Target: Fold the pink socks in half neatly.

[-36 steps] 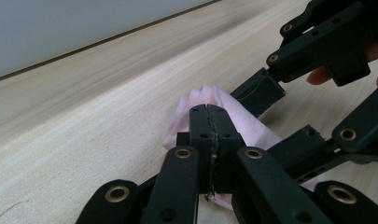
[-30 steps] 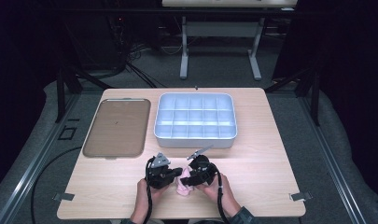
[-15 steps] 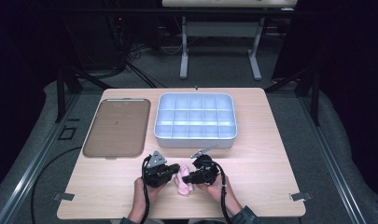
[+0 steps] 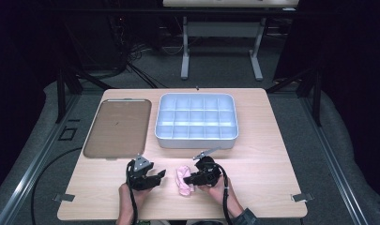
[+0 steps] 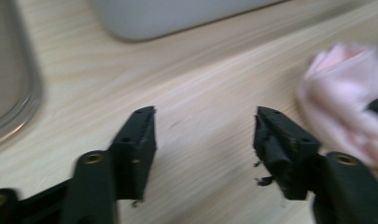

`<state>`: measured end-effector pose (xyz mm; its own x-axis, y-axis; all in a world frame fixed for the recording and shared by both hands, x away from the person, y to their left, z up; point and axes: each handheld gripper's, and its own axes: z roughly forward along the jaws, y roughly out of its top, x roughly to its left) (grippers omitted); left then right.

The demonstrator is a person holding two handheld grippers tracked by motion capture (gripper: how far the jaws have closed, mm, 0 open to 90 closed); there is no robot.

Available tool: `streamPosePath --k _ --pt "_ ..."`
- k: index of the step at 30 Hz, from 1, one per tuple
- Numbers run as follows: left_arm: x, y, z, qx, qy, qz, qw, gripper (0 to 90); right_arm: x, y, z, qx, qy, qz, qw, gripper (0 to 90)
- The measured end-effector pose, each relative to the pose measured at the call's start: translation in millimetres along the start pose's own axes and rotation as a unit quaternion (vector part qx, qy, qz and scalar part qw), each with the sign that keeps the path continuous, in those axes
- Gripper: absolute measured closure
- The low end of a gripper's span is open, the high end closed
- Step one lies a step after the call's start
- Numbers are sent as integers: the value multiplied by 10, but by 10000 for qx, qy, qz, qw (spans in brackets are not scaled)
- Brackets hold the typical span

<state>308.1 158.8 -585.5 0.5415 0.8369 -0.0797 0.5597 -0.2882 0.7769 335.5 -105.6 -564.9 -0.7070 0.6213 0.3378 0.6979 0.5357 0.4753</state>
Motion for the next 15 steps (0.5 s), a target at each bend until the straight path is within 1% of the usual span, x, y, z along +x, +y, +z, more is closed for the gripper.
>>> streamPosePath --k 1,2,3,4,5,6,7,9,11,13,15 --pt "23 -40 -13 59 34 2 10000 307 -2 -1 1 -9 -2 -16 10000 733" --pt "23 -40 -13 59 34 2 10000 262 -2 -1 1 -9 -2 -16 10000 733" --pt "19 -43 -17 75 74 28 9999 241 1 -1 -2 6 12 -15 10000 733" --pt "18 -42 -19 83 74 60 9999 241 1 -1 -2 6 12 -15 10000 733" --pt "16 -39 6 154 80 71 9998 208 0 -7 -2 -12 14 -25 10000 732" --pt "16 -39 6 154 80 71 9998 198 0 -7 -2 -12 14 -25 10000 732" --pt "2 -29 31 231 106 152 9996 189 -1 -11 -7 0 5 -17 10000 732" --pt "1 -26 37 241 113 185 9995 186 1 -13 -13 31 -10 2 10000 731" --pt "-1 -26 39 243 100 172 9995 176 -7 -21 -13 13 -20 2 10000 730" --pt "-8 -28 43 251 102 205 9994 173 -10 -24 -11 -3 -28 8 10000 730" --pt "-34 -26 54 298 173 320 9989 164 -14 -27 -2 -58 -13 34 10000 730"
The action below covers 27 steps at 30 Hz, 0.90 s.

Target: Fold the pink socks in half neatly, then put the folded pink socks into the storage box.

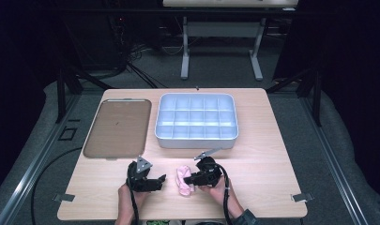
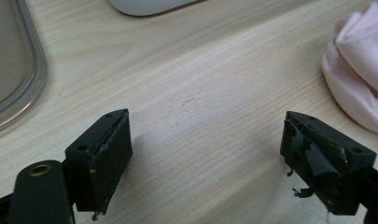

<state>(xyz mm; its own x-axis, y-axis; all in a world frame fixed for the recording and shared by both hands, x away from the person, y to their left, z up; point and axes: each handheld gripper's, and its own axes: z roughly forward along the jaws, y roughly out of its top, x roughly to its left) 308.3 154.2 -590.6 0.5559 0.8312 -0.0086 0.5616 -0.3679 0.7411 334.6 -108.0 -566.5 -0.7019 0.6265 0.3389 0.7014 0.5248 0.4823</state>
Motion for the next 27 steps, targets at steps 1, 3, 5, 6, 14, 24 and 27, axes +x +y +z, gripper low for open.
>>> streamPosePath --k 1,3,5,6,14,24,27 --pt "-14 2 5 18 23 56 10000 159 2 4 -3 26 2 -17 10000 730" --pt "-10 3 5 27 14 67 10000 152 4 9 -2 31 1 -18 10000 729" --pt "-13 2 6 19 11 47 10000 151 5 11 -2 38 -1 -28 10000 729" --pt "-14 1 6 20 15 50 10000 151 6 12 -3 50 1 -33 10000 728" --pt "-15 2 7 18 19 51 10000 151 8 23 4 30 15 -78 10000 728" --pt "-36 2 1 4 121 113 9999 148 4 1 -16 52 32 -106 9999 739" --pt "-53 1 -1 -15 185 170 9997 146 -2 -6 -19 25 40 -154 9999 738"
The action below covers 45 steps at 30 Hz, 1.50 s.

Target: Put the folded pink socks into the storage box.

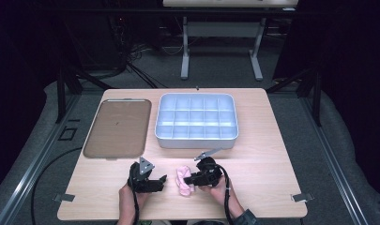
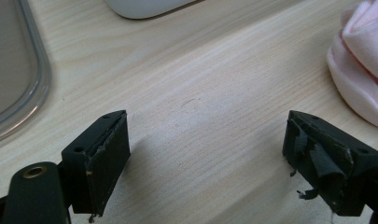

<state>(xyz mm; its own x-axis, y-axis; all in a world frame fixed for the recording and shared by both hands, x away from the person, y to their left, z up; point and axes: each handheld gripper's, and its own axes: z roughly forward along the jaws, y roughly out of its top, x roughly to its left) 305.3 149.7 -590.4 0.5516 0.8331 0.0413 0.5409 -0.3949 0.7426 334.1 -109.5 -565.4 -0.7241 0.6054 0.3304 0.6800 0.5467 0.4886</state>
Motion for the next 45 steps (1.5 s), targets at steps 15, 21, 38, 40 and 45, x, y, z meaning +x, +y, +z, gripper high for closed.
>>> streamPosePath --k 15,21,38,40,45 --pt "22 3 8 27 -74 -77 9999 147 -6 -55 -3 -625 343 20 9975 792" --pt "27 3 13 25 -90 -105 9999 146 -6 -47 -1 -559 260 8 9981 799" --pt "24 3 9 33 -82 -88 9999 147 92 -58 -127 -1127 -64 -195 9934 827" --pt "24 3 9 32 -81 -89 9999 147 96 -56 -166 -1164 -120 -230 9929 827" --pt "24 3 9 34 -83 -95 9999 147 57 -60 -279 -1280 -262 -207 9912 826"
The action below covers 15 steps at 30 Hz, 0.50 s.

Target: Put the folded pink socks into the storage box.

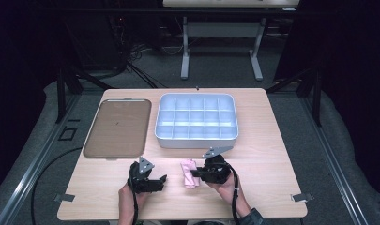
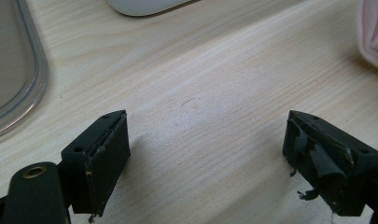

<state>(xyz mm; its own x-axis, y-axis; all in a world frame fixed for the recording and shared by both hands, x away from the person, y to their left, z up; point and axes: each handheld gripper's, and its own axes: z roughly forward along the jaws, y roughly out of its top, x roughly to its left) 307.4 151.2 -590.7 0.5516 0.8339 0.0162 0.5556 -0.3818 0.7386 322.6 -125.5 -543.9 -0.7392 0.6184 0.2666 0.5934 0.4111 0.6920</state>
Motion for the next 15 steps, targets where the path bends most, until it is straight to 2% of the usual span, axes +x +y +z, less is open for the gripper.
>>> streamPosePath --k 15 --pt "-4 0 -2 -5 13 12 10000 148 -203 37 -300 -196 -431 133 9988 826"
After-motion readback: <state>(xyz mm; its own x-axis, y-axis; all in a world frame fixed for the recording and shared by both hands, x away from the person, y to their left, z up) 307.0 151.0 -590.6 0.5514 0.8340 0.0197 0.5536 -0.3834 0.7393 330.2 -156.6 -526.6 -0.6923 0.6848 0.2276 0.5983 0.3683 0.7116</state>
